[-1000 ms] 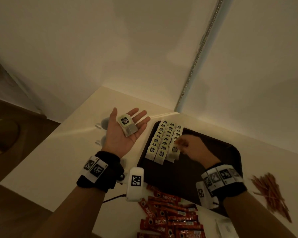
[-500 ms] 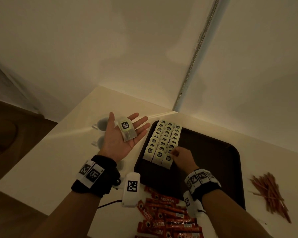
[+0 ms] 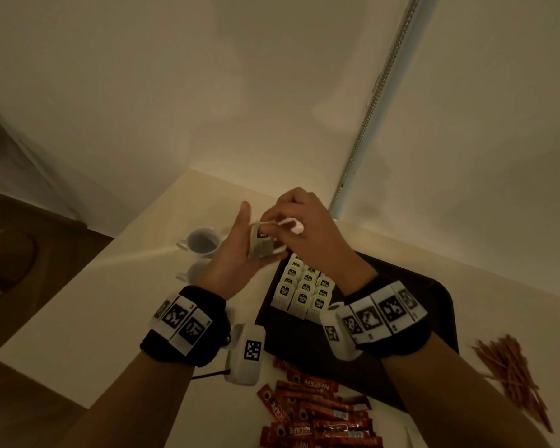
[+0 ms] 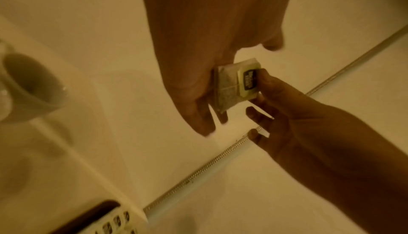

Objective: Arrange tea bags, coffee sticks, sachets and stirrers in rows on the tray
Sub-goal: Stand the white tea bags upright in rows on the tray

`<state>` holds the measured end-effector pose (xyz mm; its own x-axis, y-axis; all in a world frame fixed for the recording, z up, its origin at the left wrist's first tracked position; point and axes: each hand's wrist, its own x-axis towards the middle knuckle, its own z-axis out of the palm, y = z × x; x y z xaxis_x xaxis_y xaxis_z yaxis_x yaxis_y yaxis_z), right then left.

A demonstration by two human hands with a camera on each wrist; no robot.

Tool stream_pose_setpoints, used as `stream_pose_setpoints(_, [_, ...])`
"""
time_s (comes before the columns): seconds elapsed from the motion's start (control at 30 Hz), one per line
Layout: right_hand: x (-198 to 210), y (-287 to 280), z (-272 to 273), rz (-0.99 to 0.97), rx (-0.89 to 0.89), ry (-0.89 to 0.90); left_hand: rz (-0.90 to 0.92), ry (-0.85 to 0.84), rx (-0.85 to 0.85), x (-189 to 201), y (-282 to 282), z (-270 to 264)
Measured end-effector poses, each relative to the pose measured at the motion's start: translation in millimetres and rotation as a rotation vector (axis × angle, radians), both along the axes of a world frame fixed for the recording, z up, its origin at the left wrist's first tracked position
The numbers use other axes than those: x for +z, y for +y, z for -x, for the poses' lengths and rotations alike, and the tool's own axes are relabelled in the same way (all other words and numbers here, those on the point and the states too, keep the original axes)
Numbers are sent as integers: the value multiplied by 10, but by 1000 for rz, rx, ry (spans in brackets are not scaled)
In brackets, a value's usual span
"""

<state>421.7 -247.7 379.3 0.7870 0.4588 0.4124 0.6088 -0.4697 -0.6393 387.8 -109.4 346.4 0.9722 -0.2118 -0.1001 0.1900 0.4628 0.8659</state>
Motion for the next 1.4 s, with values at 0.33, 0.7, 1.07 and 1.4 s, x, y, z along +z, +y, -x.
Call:
stream_pose_setpoints(0.33, [591,-45,25,181,14,-107,-245,-368,257,164,69,-17])
stream_pose_setpoints(0.7, [691,63,-19,112,-147,37,170,-1,88,65,-113,177])
stream_pose_setpoints(1.07, [630,66,-17,101,-141,114,237,25,130,-17,-137,202])
stream_pose_setpoints(1.4, [-40,-257,-96,220,-213,267,-439,44,152,-377,502,459])
